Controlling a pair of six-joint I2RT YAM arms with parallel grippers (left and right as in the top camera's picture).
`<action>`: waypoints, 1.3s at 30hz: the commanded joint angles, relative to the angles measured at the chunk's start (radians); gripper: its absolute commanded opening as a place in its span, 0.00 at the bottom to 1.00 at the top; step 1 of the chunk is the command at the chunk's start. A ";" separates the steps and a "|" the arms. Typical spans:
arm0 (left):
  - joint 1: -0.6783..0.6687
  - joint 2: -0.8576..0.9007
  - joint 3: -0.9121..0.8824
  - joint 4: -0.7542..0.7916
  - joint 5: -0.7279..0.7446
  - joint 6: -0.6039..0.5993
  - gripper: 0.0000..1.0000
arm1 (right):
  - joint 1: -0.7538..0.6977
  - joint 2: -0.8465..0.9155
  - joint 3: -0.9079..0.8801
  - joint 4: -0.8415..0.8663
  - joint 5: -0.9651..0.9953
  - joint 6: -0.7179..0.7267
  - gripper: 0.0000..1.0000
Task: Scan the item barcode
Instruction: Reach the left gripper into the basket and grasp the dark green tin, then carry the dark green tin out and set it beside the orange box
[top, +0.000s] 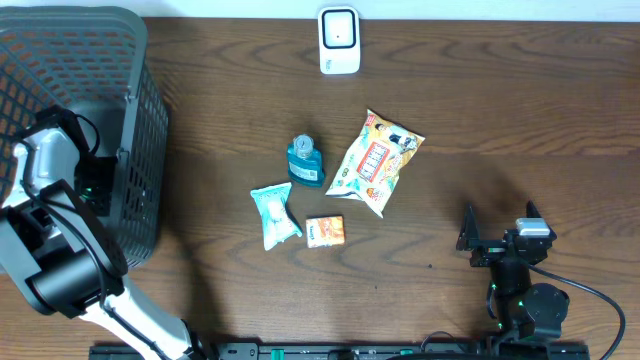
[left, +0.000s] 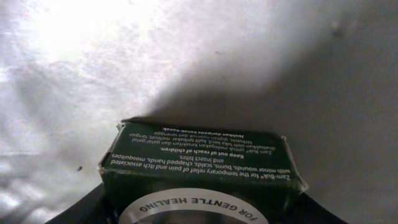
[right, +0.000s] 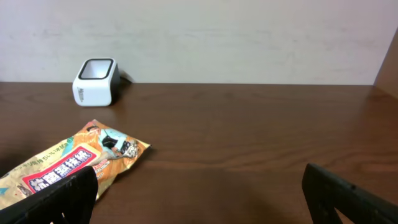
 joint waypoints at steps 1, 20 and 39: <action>0.039 -0.043 -0.012 -0.006 -0.035 0.014 0.55 | 0.004 -0.005 -0.001 -0.003 0.000 -0.014 0.99; 0.010 -0.873 0.026 0.076 0.047 0.053 0.55 | 0.004 -0.005 -0.001 -0.003 0.000 -0.014 0.99; -1.123 -0.713 0.022 0.125 -0.109 0.005 0.55 | 0.004 -0.005 -0.001 -0.003 0.000 -0.014 0.99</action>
